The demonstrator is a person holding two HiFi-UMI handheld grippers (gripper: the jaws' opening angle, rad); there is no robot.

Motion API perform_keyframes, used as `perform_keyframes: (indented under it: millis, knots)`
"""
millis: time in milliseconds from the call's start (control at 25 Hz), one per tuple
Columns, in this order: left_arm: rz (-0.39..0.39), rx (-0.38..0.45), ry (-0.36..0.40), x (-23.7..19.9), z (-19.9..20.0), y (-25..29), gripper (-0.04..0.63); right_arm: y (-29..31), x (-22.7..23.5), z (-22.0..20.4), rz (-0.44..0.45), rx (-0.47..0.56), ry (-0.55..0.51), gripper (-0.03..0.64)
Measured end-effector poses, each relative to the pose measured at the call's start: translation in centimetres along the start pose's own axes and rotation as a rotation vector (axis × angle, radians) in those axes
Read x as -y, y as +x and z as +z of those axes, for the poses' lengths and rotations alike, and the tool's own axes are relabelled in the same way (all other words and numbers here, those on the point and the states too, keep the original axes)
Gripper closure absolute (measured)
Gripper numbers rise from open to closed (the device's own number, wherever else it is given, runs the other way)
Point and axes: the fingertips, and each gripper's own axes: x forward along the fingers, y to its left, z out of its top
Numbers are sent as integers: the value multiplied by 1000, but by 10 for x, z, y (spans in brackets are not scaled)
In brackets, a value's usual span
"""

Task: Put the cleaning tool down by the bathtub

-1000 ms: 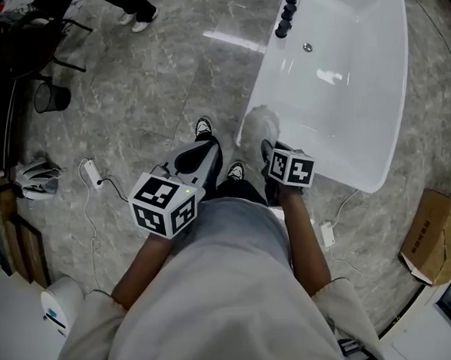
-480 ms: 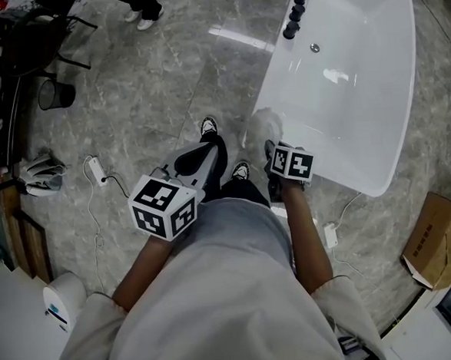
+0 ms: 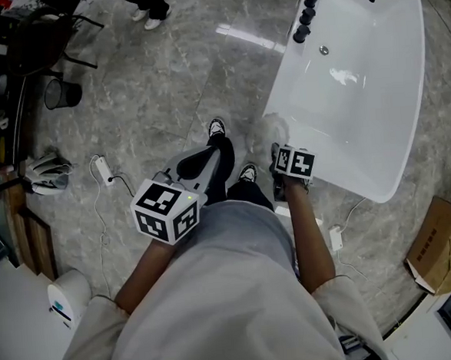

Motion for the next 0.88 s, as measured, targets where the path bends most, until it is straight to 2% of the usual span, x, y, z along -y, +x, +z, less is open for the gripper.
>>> perform_keyframes:
  millis: [880]
  knots:
    - [16, -42, -13, -32, 7, 7, 591, 45, 13, -3, -72, -74, 30, 543]
